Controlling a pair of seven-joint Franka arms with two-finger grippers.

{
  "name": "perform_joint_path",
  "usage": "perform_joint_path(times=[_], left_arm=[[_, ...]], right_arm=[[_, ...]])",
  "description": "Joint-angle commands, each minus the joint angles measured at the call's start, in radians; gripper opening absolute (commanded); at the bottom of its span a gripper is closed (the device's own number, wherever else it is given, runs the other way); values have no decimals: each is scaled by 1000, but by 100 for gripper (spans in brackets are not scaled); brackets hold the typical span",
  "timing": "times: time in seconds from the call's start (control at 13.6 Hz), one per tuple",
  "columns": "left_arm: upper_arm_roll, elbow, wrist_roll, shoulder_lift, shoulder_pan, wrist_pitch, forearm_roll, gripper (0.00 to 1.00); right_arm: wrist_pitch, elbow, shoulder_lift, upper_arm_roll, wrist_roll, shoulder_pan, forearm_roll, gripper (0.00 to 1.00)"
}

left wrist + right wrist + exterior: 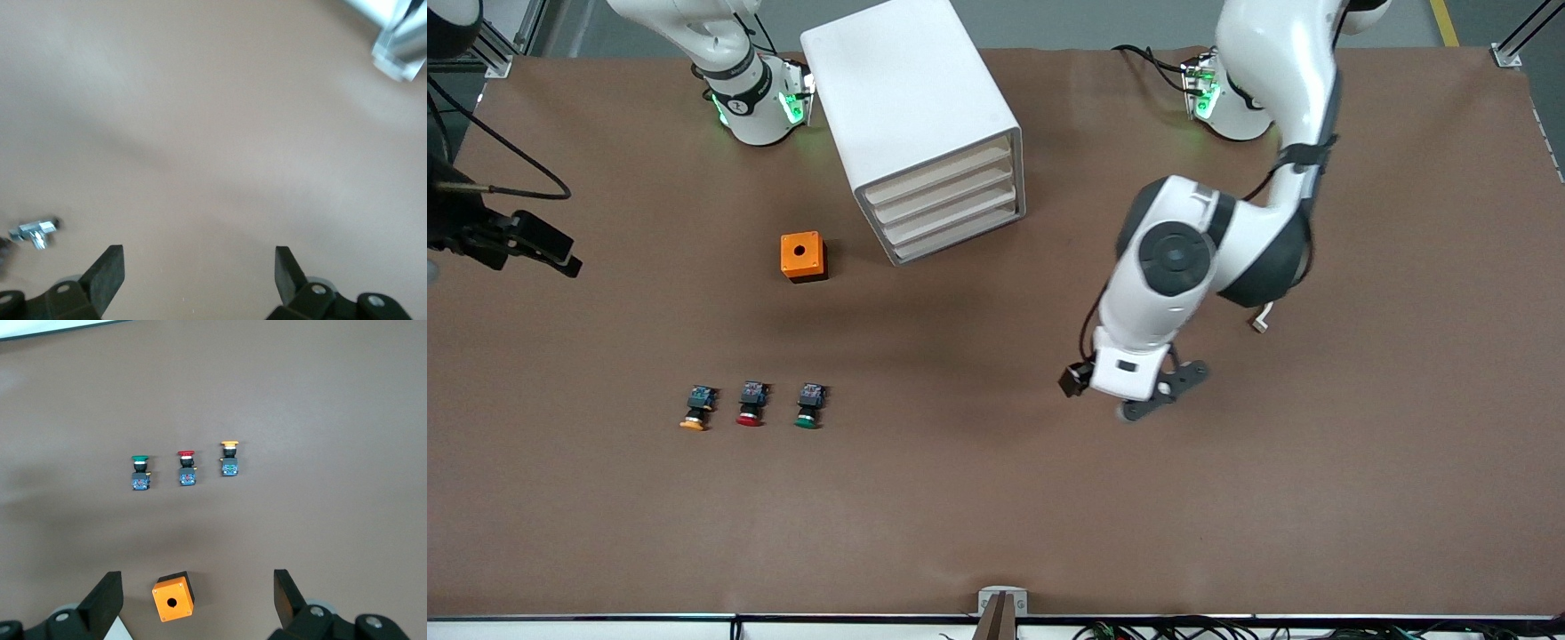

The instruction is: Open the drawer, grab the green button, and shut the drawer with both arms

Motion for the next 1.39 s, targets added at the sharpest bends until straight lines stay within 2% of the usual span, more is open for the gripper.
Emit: perform_joint_path(times=[0.0,0.22,0.37,0.88,0.95,1.17,1.32], left_arm=[[-6,-31,36,-111,59,-86,44,99],[-9,-31,129,-224,125,-159,78,99],[-9,-32,191,-292,171,-261,82,99],[-17,-40,549,-442,346,-461,91,100],[-38,-47,592,-461,381,-473,91,100],[-165,-80,709,-495,530,-507,120,100],[-219,-129,717,-542,587,-507,145,100]], right_arm=[[-17,-9,-32,19,17,-17,-28,100],[-16,-33,-58,19,17,-16,-28,100],[-17,-39,-66,19,17,-17,-28,100],[-16,-44,-69,22,15,-16,-45,100],[-16,-44,-69,22,15,-16,-45,100],[-16,-50,-69,22,15,-14,-47,100],[-16,-50,-69,22,15,-14,-48,100]])
